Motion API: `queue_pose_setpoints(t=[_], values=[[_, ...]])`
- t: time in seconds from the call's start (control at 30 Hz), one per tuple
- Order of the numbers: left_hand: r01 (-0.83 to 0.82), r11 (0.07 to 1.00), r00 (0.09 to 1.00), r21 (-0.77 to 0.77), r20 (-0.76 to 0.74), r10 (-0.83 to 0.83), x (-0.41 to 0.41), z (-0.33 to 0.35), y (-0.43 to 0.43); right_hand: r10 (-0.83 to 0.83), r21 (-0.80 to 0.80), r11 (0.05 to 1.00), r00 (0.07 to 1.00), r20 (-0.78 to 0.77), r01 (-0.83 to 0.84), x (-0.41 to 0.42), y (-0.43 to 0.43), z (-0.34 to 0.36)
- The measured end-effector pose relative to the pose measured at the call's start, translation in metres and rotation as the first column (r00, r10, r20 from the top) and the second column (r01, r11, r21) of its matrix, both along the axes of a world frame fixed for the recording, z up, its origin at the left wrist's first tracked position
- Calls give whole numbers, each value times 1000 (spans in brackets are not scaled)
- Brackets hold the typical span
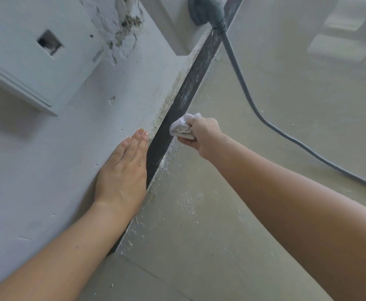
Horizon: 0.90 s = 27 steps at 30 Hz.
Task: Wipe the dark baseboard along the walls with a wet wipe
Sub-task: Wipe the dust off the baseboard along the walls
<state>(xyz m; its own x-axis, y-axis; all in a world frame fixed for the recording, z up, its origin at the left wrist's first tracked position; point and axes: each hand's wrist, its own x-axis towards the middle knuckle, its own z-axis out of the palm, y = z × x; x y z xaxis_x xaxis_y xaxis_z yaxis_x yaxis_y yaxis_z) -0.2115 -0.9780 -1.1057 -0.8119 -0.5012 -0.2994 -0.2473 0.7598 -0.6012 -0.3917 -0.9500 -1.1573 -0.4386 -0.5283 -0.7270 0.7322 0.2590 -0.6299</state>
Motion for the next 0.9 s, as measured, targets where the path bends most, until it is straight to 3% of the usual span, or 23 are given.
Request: queue_pose_setpoints(t=[0.13,0.23,0.4,0.63,0.9], values=[[-151,976,987,155,78,140,-21,43,13,142,122,983,988,-59,-134,6,57,49],[-263,896,961,357,19,274,-49,94,39,202,168,969,973,-114,-182,-9,106,96],[-213,809,938,547,-116,326,-110,182,85,87,272,961,991,-104,-56,-67,170,186],[-294,676,884,676,-77,462,-206,271,116,81,313,948,993,-90,-49,-147,210,284],[-359,572,827,738,-32,561,-295,276,80,165,419,902,981,-103,-108,-242,157,292]])
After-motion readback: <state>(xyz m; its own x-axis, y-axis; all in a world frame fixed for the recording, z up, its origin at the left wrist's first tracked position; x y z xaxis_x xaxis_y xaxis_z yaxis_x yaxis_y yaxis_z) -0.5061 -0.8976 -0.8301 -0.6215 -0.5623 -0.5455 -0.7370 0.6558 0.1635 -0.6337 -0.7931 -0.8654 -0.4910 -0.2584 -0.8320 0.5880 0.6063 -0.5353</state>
